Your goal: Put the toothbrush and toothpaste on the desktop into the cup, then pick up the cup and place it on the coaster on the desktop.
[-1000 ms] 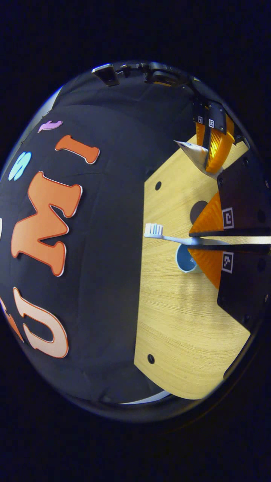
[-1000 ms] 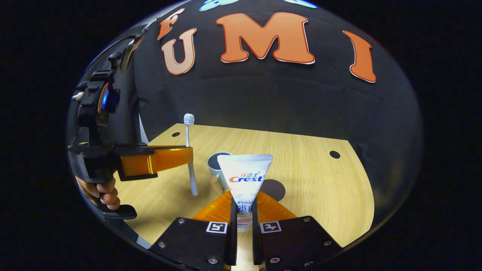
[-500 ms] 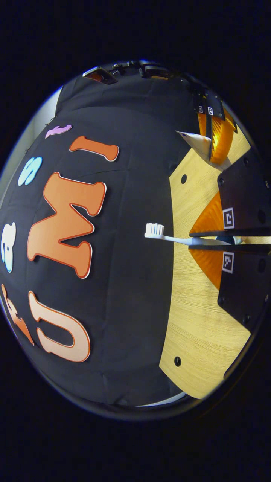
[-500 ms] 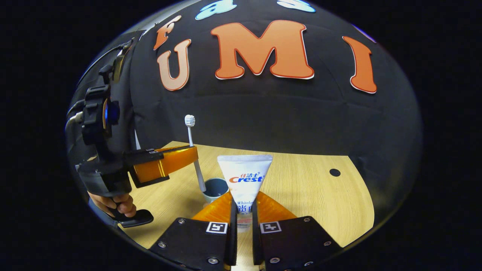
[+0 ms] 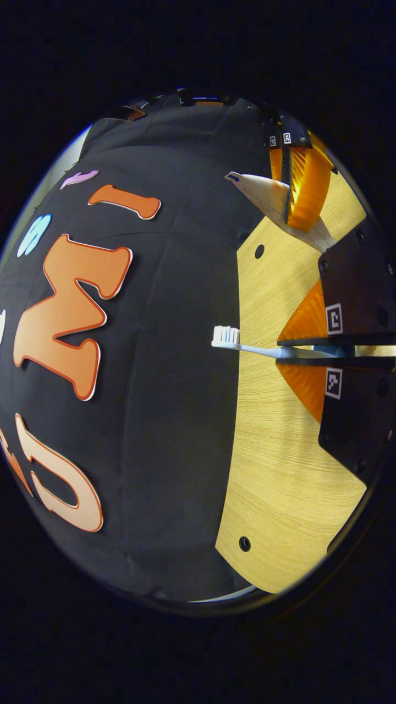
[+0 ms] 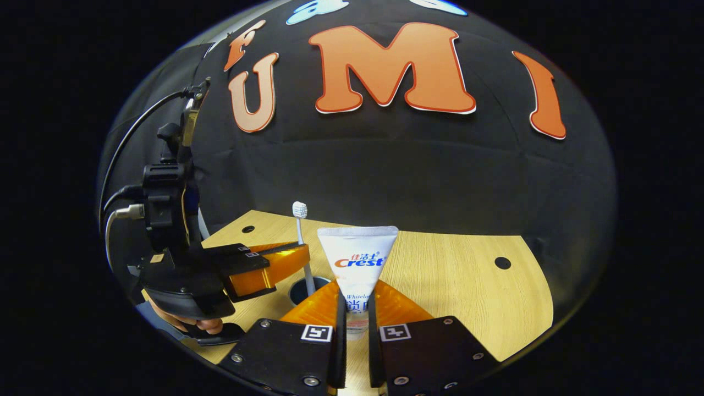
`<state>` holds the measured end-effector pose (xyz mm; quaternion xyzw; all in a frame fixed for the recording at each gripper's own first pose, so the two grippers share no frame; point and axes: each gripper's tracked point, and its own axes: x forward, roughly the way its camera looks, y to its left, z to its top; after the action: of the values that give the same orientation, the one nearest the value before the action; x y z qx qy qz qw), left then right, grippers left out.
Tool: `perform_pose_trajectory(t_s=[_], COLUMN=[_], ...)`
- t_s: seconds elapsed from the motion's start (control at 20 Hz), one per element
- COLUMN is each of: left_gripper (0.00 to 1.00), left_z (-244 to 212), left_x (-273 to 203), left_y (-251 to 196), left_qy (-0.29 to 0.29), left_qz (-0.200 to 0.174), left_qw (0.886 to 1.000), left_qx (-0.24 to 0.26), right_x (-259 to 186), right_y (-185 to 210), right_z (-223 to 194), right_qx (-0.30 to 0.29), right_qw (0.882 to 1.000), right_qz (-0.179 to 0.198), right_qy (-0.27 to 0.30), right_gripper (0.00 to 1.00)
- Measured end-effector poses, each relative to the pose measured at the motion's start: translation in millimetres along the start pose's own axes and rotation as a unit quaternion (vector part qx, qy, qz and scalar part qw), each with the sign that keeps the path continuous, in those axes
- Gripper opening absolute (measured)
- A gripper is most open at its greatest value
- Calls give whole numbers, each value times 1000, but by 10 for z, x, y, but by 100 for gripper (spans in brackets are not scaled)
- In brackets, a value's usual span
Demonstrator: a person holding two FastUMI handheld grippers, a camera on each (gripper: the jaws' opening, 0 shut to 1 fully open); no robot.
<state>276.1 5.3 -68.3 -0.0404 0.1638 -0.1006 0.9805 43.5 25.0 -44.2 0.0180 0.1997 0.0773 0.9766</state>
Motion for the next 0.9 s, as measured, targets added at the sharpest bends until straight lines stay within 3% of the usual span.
perform_pose_trajectory(t_s=[0.45, 0.65, 0.7, 0.75, 0.9], left_gripper=[8, 27, 41, 43, 75], left_z=[-248, -303, -331, -333, -292], left_x=[142, 75, 52, 62, -116], left_y=[-18, 23, 36, 65, 201], left_qy=[39, 50, 52, 52, 45], left_qz=[-14, -23, -27, -21, 1], left_qw=[999, 998, 998, 998, 999], left_qx=[3, -3, -5, -3, 5], right_x=[147, 202, 207, 235, 190], right_y=[42, 38, 44, 58, 94], right_z=[73, 74, 78, 96, 156], right_qx=[-7, 0, 1, 1, 1], right_qw=[1000, 1000, 1000, 1000, 1000], right_qz=[1, 2, 2, 2, 5], right_qy=[1, 9, 9, 9, -2], right_gripper=[17, 17, 17, 17, 17])
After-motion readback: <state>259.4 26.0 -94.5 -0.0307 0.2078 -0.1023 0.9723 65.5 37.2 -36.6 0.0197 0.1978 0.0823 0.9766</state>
